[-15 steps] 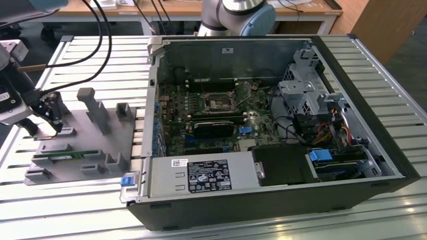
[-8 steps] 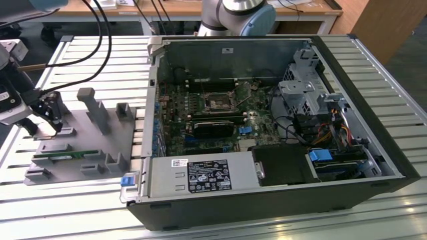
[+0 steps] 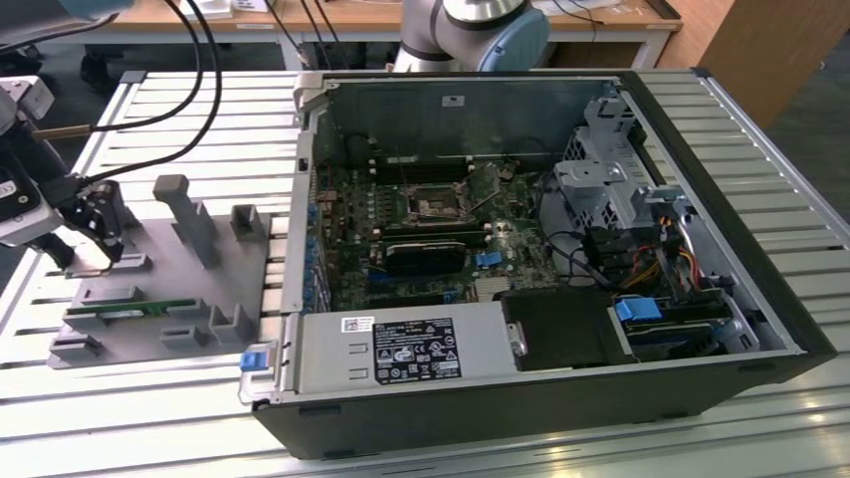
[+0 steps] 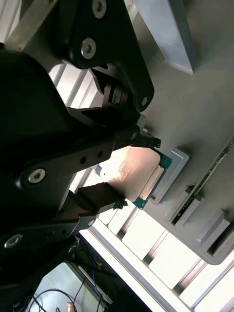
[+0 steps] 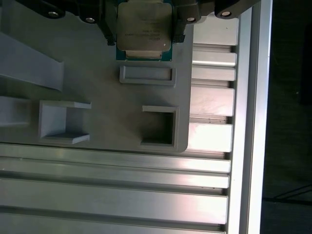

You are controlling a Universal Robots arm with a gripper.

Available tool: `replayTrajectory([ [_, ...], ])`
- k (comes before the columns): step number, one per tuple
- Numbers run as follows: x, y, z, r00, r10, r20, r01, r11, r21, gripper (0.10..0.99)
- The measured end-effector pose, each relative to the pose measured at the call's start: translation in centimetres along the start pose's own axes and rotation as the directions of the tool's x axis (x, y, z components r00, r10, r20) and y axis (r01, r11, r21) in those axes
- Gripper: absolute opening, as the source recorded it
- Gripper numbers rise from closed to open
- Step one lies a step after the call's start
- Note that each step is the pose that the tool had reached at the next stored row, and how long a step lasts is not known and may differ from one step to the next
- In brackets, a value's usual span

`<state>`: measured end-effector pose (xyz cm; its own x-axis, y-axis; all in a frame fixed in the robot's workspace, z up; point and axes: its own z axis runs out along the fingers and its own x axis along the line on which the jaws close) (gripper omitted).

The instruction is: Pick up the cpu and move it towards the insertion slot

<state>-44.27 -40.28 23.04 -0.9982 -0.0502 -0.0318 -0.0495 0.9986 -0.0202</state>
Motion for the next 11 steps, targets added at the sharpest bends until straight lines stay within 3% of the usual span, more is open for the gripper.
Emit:
replayTrajectory([
  [11,-0.02,-0.01,-0.16,1.0,0.0,-0.0001,0.0,1.0,0.0,0.541],
])
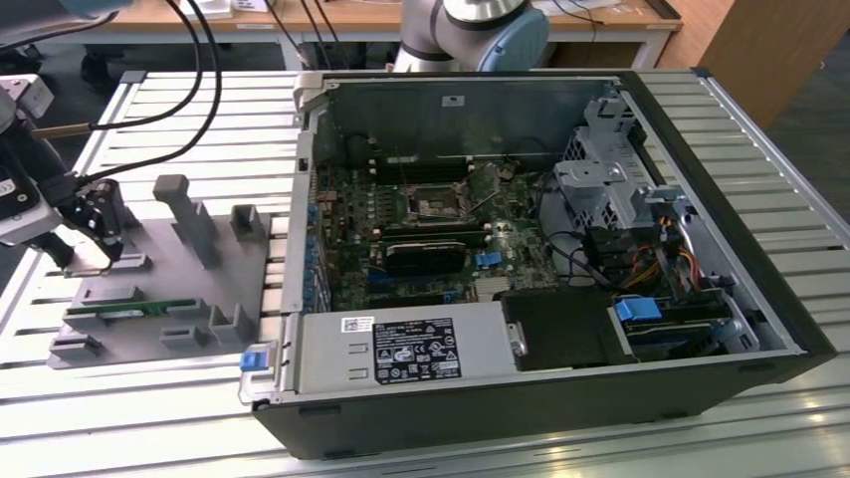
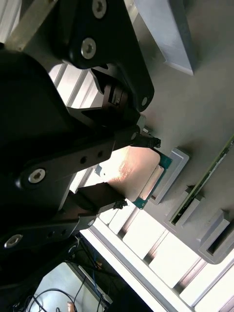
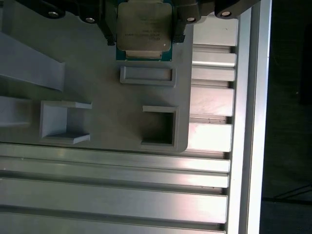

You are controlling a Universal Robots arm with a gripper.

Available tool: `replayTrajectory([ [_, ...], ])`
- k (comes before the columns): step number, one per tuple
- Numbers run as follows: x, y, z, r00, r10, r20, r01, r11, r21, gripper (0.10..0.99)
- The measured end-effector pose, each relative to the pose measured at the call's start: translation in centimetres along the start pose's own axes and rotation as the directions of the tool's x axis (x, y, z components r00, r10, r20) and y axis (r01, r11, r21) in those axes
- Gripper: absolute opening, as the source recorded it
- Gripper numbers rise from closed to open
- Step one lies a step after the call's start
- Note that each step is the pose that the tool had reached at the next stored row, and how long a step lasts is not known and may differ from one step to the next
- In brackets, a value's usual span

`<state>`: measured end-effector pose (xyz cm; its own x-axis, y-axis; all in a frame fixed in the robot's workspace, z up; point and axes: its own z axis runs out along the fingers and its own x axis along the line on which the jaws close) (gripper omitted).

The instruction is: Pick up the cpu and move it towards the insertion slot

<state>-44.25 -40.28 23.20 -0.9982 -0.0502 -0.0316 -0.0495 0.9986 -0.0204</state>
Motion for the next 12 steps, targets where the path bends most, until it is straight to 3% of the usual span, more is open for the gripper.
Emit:
replayTrajectory([
  [12,-0.02,-0.01,-0.47,1.0,0.0,-0.0002,0.0,1.0,0.002,0.541],
])
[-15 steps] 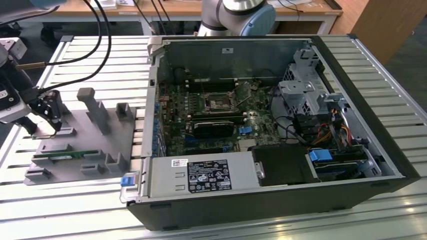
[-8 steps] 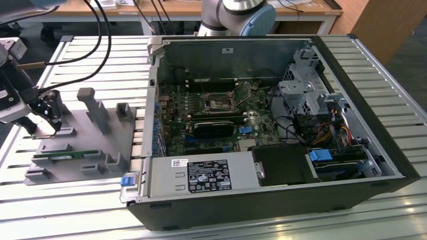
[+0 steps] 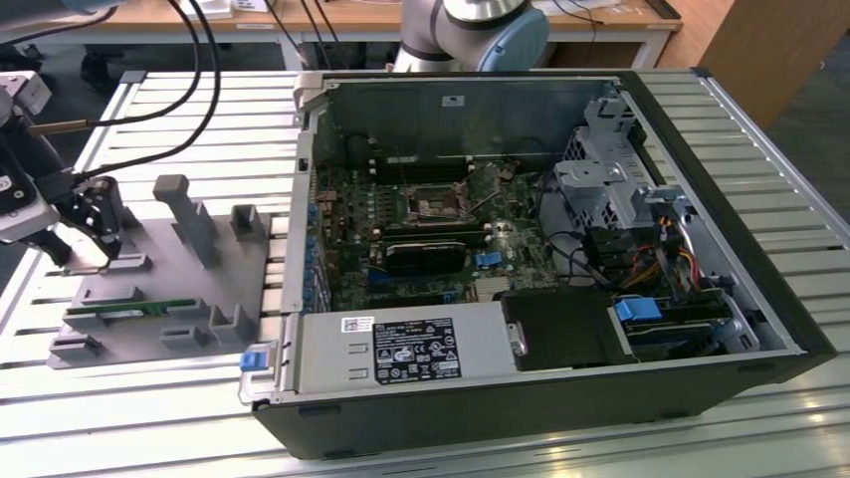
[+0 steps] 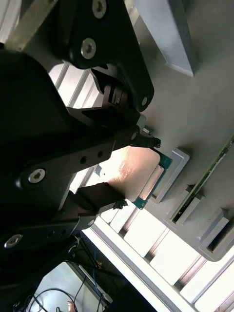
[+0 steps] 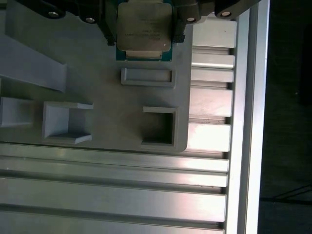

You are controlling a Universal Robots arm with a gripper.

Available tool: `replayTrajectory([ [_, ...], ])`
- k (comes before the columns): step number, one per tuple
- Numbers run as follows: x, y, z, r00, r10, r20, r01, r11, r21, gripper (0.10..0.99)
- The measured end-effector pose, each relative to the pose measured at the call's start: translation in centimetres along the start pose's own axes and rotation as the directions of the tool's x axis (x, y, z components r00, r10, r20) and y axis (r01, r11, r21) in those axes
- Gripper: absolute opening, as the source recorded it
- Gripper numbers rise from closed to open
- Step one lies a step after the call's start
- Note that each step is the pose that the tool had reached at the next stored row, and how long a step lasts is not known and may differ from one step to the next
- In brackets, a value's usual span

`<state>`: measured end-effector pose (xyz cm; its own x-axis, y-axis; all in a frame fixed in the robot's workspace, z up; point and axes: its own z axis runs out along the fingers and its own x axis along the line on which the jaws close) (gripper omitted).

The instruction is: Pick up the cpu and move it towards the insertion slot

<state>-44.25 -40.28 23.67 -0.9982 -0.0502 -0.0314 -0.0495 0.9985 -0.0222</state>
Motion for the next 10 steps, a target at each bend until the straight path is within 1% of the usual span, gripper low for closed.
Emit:
replayTrajectory([
  [10,-0.02,-0.01,-0.37,1.0,0.0,0.0001,0.0,1.0,0.0,0.541],
])
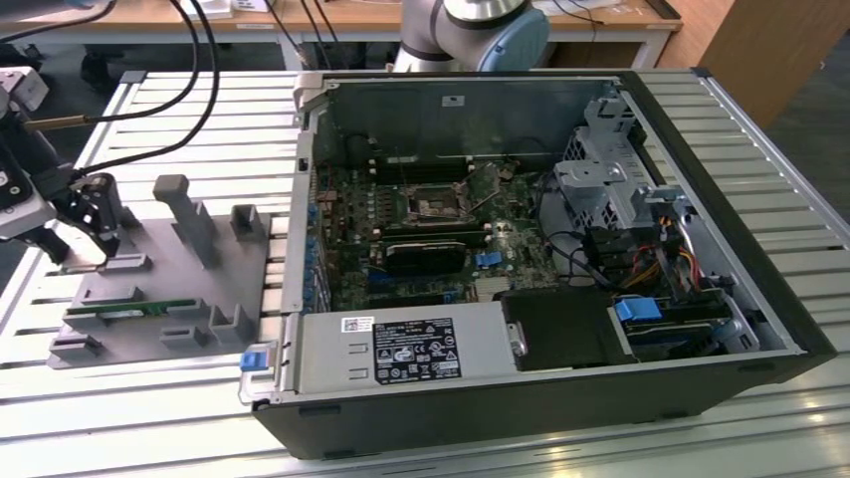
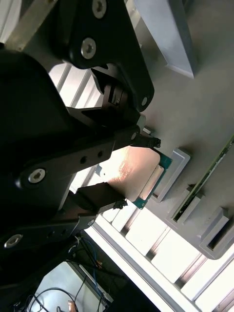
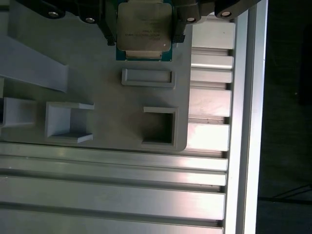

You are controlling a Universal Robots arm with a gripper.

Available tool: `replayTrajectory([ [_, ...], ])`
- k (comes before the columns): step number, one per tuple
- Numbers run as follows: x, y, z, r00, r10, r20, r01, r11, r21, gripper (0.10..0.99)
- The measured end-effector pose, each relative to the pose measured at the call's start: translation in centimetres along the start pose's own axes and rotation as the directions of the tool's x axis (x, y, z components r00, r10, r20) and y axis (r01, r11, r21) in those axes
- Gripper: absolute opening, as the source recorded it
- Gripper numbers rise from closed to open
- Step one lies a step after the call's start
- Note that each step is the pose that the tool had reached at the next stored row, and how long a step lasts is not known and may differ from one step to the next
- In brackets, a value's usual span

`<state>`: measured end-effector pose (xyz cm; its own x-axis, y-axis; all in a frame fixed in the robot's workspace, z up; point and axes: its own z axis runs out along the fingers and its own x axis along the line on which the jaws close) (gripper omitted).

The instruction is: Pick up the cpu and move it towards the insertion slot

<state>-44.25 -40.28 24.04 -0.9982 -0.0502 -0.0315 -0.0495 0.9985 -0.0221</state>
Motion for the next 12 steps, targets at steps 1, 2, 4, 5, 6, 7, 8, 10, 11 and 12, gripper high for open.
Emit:
replayTrajectory([
  [1,0.0,0.0,-0.03,1.0,0.0,0.0,0.0,1.0,0.0,0.541],
  [2,0.0,0.0,-0.06,1.0,0.0,0.0,0.0,1.0,0.0,0.541],
  [4,0.0,0.0,-0.11,1.0,0.0,0.0001,0.0,1.0,0.0,0.541],
  [5,0.0,0.0,-0.15,1.0,0.0,0.0,0.0,1.0,0.0,0.541],
  [6,0.0,0.0,-0.2,1.0,0.0,0.0,0.0,1.0,0.0,0.541],
  [7,-0.01,0.0,-0.23,1.0,0.0,0.0,0.0,1.0,0.0,0.541],
  [8,-0.01,-0.01,-0.29,1.0,0.0,-0.0001,0.0,1.0,0.0,0.541],
  [10,-0.01,-0.01,-0.44,1.0,0.0,-0.0001,0.0,1.0,0.0,0.541],
  [11,-0.02,-0.01,-0.51,1.0,0.0,0.0001,0.0,1.0,0.0,0.541],
  [12,-0.02,-0.01,-0.61,1.0,0.0,0.0,0.0,1.0,0.0,0.541],
])
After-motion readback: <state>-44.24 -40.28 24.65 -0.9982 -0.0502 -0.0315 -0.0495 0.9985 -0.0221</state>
